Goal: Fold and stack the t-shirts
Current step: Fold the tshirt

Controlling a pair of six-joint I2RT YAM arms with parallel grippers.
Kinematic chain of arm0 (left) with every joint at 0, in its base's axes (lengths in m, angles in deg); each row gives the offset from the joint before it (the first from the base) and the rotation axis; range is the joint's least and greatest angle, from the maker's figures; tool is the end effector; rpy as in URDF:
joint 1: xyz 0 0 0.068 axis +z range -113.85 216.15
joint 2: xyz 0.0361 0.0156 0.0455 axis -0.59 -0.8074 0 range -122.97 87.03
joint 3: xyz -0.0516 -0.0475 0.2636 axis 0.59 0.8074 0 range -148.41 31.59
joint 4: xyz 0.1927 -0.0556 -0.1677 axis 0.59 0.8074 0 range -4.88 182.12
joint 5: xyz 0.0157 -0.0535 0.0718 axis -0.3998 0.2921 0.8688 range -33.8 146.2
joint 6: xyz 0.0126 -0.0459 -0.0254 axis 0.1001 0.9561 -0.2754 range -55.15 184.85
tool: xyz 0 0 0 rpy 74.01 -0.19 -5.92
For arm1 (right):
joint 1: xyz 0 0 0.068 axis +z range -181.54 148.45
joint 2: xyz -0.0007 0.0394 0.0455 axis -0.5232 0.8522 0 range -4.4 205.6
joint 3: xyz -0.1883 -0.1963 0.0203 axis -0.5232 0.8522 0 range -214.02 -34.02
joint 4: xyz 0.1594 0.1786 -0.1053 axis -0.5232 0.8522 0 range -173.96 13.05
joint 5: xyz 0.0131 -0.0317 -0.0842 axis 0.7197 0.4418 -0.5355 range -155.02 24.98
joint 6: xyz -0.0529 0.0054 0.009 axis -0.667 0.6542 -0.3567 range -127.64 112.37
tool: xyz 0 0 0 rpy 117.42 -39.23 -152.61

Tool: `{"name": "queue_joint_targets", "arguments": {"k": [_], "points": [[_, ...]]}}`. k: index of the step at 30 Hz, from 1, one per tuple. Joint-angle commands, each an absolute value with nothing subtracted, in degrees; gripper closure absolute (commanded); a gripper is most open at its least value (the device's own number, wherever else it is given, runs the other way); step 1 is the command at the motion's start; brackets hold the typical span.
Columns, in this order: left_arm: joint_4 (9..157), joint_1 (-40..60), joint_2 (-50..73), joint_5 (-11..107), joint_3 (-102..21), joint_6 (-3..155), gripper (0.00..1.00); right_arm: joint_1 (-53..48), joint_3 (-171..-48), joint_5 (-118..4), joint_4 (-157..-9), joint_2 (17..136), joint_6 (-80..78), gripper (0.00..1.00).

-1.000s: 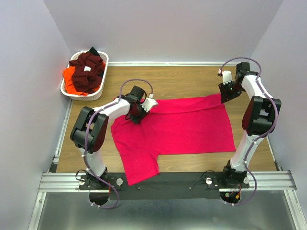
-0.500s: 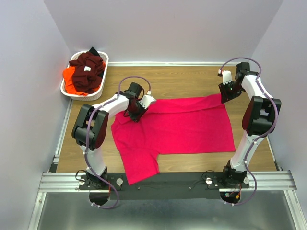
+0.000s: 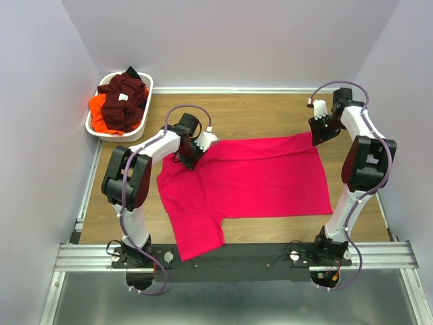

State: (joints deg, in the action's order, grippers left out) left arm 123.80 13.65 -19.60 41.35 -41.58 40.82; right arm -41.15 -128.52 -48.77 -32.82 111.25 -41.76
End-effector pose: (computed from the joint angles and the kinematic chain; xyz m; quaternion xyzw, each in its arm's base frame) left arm 0.3348 -0.1487 0.1782 0.4055 0.8920 -0.1256 0.1556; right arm 0.4133 -0.0597 0.2159 -0.2290 0.9512 0.0728 0.1935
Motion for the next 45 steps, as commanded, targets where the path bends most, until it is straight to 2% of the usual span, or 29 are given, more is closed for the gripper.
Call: {"name": "queue_joint_targets", "arguments": {"k": [1,22,23,25,27,29,31,33,36,38,39,45], "points": [[127.82,13.22,-17.22,36.26,-44.08,41.91,1.0,-41.48,-128.85,-49.46,-31.31,112.67,-42.18,0.65],[133.72,8.73,-19.23,18.77,-46.81,47.97,1.0,-41.48,-129.03,-49.9,-31.4,113.37,-42.18,0.66],[133.9,8.73,-19.41,18.59,-46.98,47.89,0.98,-41.56,-129.21,-49.9,-31.31,113.37,-42.18,0.66],[134.16,8.82,-19.58,17.89,-47.16,47.28,0.85,-41.56,-129.47,-49.81,-31.4,113.55,-42.09,0.65],[133.99,8.82,-19.15,16.14,-46.46,46.84,0.83,-41.56,-130.08,-49.72,-31.4,113.81,-41.83,0.65],[133.72,8.73,-18.62,15.16,-46.28,46.14,0.73,-41.56,-130.53,-49.72,-31.4,114.16,-41.56,0.65],[133.9,9.35,-17.48,14.02,-46.72,44.91,0.71,-41.56,-131.31,-49.64,-31.31,114.6,-41.39,0.65],[133.29,11.1,-15.99,12.09,-47.69,44.29,0.64,-41.48,-132.02,-49.72,-31.4,114.69,-41.21,0.65],[131.97,13.82,-14.93,11.55,-49.01,45.25,0.63,-41.48,-132.63,-49.37,-31.22,115.22,-40.51,0.65],[131.09,14.97,-14.31,15.31,-49.1,45.08,0.62,-41.39,-132.55,-48.67,-30.69,115.04,-40.59,0.65],[131.96,14.36,-14.23,19.25,-49.1,43.16,0.62,-41.39,-132.02,-48.49,-30.69,114.78,-40.59,0.65],[131.0,11.02,-13.26,23.84,-44.36,44.46,0.62,-41.39,-131.14,-48.76,-30.69,114.86,-40.68,0.65]]}}
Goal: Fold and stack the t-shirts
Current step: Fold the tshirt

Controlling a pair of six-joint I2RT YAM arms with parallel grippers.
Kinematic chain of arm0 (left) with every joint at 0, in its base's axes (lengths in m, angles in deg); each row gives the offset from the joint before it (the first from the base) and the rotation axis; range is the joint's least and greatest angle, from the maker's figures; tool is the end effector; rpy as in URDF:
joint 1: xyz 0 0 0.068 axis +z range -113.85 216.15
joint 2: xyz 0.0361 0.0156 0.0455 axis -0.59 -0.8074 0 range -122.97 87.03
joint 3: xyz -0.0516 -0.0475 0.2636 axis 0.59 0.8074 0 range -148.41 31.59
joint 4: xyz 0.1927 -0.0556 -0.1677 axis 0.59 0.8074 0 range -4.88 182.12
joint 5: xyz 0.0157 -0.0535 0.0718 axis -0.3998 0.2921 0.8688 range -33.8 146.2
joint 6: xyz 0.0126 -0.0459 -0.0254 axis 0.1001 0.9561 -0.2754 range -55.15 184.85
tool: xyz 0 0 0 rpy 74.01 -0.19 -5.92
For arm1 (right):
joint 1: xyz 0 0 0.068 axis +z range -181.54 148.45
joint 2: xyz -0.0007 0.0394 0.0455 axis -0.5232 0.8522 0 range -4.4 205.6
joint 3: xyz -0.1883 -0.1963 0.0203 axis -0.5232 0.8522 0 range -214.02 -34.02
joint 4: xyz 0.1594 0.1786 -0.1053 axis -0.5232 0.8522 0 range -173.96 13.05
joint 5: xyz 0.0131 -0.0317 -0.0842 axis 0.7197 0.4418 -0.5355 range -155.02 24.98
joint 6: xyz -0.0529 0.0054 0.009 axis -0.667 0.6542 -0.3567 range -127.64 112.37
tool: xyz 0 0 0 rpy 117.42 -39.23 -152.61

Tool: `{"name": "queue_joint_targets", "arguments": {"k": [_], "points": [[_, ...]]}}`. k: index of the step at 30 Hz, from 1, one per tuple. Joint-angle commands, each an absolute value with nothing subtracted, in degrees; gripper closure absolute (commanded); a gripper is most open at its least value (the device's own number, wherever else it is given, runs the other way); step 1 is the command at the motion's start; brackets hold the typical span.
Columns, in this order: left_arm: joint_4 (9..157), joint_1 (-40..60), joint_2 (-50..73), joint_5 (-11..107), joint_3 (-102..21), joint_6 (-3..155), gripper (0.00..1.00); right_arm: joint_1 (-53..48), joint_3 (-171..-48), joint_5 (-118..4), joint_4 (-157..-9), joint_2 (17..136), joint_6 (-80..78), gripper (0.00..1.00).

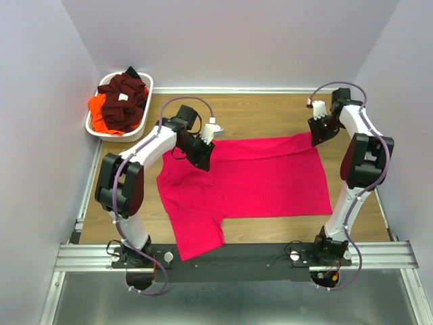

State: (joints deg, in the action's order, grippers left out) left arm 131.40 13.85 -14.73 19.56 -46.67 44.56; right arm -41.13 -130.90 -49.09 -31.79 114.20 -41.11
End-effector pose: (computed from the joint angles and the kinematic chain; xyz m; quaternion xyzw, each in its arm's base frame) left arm 0.3229 -0.1555 0.2330 0.3909 0.8507 -0.3123 0.1612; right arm 0.4220 -0.0612 0.2063 -0.2220 0.9553 0.0767 0.1795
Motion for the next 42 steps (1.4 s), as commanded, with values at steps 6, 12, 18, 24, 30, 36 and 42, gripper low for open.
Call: {"name": "queue_joint_targets", "arguments": {"k": [6,12,18,24,30,36,42], "points": [[127.75,6.81,-15.8,28.07,-43.38,48.94,0.61,-41.39,-131.49,-48.93,-30.69,115.22,-40.51,0.65],[125.64,3.38,-17.91,31.68,-43.12,50.61,0.61,-41.39,-131.23,-49.55,-30.69,115.3,-40.86,0.65],[124.5,1.44,-20.11,35.8,-41.37,51.76,0.61,-41.39,-130.97,-49.9,-30.61,115.22,-41.21,0.65],[123.53,1.17,-20.99,38.27,-41.1,52.2,0.61,-41.39,-131.05,-49.9,-30.69,115.39,-41.21,0.65],[122.56,0.56,-21.78,40.03,-40.75,52.11,0.62,-41.39,-130.96,-49.9,-30.61,115.39,-41.21,0.65],[122.39,0.38,-22.75,40.21,-40.04,51.84,0.68,-41.39,-131.14,-50.16,-30.61,115.22,-41.3,0.65],[123.96,0.3,-21.52,39.86,-40.39,51.23,0.94,-41.39,-131.23,-50.16,-30.61,115.22,-41.3,0.65]]}}
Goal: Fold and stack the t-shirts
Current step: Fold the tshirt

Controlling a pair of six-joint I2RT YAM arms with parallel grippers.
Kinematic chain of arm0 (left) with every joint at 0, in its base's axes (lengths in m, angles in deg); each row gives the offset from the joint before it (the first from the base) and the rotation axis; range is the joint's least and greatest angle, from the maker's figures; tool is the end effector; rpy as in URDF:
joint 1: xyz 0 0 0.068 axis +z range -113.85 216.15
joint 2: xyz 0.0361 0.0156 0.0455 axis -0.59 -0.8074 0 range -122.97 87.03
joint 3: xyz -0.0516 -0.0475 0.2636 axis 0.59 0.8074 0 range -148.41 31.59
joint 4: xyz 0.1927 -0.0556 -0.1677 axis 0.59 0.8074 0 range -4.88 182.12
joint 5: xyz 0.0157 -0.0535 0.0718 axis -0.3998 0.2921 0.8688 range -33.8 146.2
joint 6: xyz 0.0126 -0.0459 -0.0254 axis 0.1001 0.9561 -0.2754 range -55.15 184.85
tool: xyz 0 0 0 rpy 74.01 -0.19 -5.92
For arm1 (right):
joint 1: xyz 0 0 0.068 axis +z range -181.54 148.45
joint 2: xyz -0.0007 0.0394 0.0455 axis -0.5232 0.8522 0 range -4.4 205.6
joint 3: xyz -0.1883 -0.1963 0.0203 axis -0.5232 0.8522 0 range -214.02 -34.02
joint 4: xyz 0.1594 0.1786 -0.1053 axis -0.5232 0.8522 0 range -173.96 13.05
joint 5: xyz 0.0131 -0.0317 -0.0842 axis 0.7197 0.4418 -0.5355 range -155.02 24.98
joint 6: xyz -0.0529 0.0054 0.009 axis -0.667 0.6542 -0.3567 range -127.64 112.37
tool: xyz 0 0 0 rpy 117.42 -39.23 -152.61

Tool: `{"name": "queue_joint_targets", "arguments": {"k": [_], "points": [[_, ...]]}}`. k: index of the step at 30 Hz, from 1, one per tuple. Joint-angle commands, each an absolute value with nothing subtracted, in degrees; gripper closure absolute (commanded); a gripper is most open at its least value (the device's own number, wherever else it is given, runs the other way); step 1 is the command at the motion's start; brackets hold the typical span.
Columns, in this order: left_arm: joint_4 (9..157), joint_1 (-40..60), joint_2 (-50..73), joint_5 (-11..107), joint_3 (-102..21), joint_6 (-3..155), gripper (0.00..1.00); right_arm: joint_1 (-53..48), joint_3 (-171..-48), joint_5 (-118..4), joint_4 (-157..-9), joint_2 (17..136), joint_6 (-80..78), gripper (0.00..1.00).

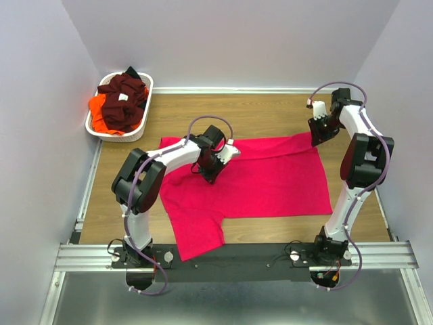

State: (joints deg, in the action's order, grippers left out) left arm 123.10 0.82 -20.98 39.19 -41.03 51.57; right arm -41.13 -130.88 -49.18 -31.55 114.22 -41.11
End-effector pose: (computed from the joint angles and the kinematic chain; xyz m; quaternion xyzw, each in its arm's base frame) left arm 0.2933 -0.2208 0.1680 0.4224 0.8830 -0.1710 0.1124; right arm 0.4216 -0.0612 0.2059 -0.2216 0.9558 0.0769 0.1770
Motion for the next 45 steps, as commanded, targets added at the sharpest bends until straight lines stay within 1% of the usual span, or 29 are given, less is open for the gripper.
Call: {"name": "queue_joint_targets", "arguments": {"k": [1,2,7,14,18,19,21,22,25,29,32,37,42,45], "points": [[124.84,0.3,-21.08,39.6,-40.57,51.23,0.98,-41.39,-131.23,-50.16,-30.61,115.3,-41.3,0.65],[125.28,0.3,-20.3,39.33,-40.74,51.06,1.0,-41.39,-131.23,-50.25,-30.61,115.3,-41.3,0.65],[128.62,0.3,-19.41,33.55,-44.07,50.79,1.0,-41.39,-131.32,-49.9,-30.61,115.48,-41.21,0.65],[131.7,0.3,-21.87,24.49,-48.82,50.26,1.0,-41.39,-130.88,-50.07,-30.69,115.22,-41.47,0.65],[132.67,0.3,-23.54,22.81,-50.5,50.09,1.0,-41.39,-130.53,-50.43,-30.61,115.13,-41.74,0.65],[132.67,0.3,-23.89,22.72,-50.68,50.0,0.9,-41.39,-130.53,-50.43,-30.61,115.13,-41.74,0.65],[132.41,0.56,-24.33,22.63,-50.5,50.0,0.76,-41.39,-130.61,-50.43,-30.61,115.04,-41.74,0.65],[132.23,0.73,-24.24,22.02,-50.33,50.0,0.64,-41.39,-130.61,-50.34,-30.61,114.95,-41.74,0.65],[131.88,2.49,-22.23,20.61,-51.2,49.74,0.53,-41.39,-130.88,-49.99,-30.61,114.86,-41.56,0.65],[130.22,8.8,-17.4,20.43,-53.31,50.17,0.52,-41.39,-132.28,-48.76,-30.43,115.12,-40.77,0.64],[127.84,16.18,-15.81,22.62,-54.19,51.14,0.51,-41.13,-134.39,-48.23,-30.08,116.53,-39.72,0.64],[123.54,26.64,-16.59,27.28,-54.11,51.23,0.51,-40.16,-137.37,-47.35,-29.82,118.55,-37.7,0.64],[120.81,31.04,-20.28,31.5,-54.89,52.1,0.51,-38.93,-139.14,-48.05,-29.81,121.27,-36.38,0.62],[119.84,31.67,-22.83,33.51,-55.51,52.28,0.53,-38.4,-138.88,-50.07,-29.81,123.56,-36.64,0.58]]}}
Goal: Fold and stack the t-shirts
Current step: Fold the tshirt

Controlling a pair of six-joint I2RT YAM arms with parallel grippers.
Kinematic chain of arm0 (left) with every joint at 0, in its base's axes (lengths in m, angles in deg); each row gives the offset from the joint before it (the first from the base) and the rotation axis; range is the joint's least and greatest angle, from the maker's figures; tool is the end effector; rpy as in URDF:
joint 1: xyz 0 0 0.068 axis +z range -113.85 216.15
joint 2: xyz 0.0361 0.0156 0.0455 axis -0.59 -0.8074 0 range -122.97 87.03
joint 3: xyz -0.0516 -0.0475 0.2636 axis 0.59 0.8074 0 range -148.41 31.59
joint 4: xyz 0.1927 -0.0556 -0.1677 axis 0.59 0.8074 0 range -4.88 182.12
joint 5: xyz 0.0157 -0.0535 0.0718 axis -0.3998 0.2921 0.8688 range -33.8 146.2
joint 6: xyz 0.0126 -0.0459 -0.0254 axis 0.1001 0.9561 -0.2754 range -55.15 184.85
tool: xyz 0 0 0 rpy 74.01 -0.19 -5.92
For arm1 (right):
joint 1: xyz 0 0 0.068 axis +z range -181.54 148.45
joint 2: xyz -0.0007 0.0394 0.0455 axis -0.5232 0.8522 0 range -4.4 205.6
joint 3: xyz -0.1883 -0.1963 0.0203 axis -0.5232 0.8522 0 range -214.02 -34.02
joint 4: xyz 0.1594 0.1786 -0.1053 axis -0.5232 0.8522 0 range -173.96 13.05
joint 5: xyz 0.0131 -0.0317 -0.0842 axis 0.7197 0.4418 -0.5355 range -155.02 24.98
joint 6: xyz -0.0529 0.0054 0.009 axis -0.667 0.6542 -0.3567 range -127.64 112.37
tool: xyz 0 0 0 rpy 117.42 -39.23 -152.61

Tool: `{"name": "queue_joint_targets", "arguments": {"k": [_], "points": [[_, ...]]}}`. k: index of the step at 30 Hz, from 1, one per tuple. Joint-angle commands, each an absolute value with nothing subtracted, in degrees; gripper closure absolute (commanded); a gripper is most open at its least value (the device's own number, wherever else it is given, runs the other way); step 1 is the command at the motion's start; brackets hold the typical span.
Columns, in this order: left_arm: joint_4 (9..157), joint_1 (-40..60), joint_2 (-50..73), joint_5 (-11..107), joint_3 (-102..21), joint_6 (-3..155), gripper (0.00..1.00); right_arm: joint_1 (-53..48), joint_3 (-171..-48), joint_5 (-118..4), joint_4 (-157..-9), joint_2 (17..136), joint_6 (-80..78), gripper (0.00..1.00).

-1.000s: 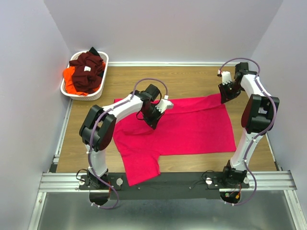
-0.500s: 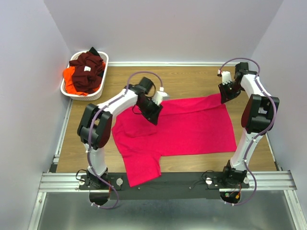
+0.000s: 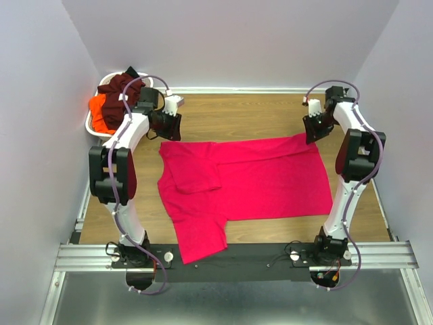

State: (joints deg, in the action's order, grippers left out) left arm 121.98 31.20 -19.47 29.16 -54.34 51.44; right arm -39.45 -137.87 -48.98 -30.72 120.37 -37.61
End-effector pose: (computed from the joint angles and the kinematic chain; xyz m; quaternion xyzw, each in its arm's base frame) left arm 0.3994 -0.0510 0.2476 0.2137 0.9108 -0.2037 0.2884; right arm 0.4476 -0.0521 0.1947 -0.2066 0.9590 0.0864 0.1739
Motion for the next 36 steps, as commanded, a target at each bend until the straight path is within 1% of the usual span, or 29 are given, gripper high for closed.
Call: {"name": "queue_joint_targets", "arguments": {"k": [1,4,10,11,15,18,19,24,29,30,31,33,34,36], "points": [[119.4,31.67,-23.45,34.05,-55.51,52.28,0.53,-38.49,-138.79,-50.51,-29.81,124.43,-36.9,0.57],[119.13,32.11,-26.69,36.59,-54.81,52.9,0.54,-38.49,-138.26,-53.93,-29.9,125.93,-37.52,0.52],[119.92,34.31,-30.04,40.64,-52.96,53.95,0.55,-38.49,-136.16,-59.64,-31.04,127.52,-38.48,0.49],[120.1,35.35,-30.65,41.34,-53.05,53.95,0.55,-38.49,-135.98,-62.09,-31.48,127.69,-38.48,0.48],[121.15,37.21,-32.85,42.76,-55.07,53.08,0.55,-38.49,-136.41,-66.33,-33.5,128.22,-37.61,0.43],[121.94,37.12,-35.57,41.1,-58.58,52.81,0.55,-38.4,-139.4,-63.19,-33.42,129.45,-35.68,0.34],[122.99,37.21,-36.63,41.09,-61.46,52.9,0.55,-38.23,-140.27,-62.65,-33.42,130.15,-35.15,0.3],[125.37,37.21,-43.66,40.73,-71.23,52.37,0.56,-36.82,-143.88,-61.5,-33.33,132.44,-33.92,0.27],[126.86,37.12,-48.67,40.91,-82.92,53.51,0.56,-36.82,-152.82,-62.12,-33.42,137.09,-31.37,0.25],[127.04,37.12,-49.29,41.0,-84.5,53.6,0.56,-36.91,-153.89,-61.51,-33.42,137.8,-31.02,0.23],[127.04,37.12,-49.21,40.04,-86.52,53.08,0.55,-36.82,-155.04,-61.33,-33.42,137.98,-30.49,0.09],[126.69,37.12,-47.45,38.72,-87.32,52.99,0.54,-36.82,-157.41,-59.93,-33.33,136.85,-29.96,0.05],[126.52,37.12,-46.4,36.54,-87.59,52.55,0.52,-36.91,-157.85,-59.31,-33.33,135.79,-29.87,0.0],[126.25,37.12,-42.55,34.33,-87.33,52.29,0.51,-36.82,-158.12,-57.38,-33.15,133.77,-29.7,0.0]]}}
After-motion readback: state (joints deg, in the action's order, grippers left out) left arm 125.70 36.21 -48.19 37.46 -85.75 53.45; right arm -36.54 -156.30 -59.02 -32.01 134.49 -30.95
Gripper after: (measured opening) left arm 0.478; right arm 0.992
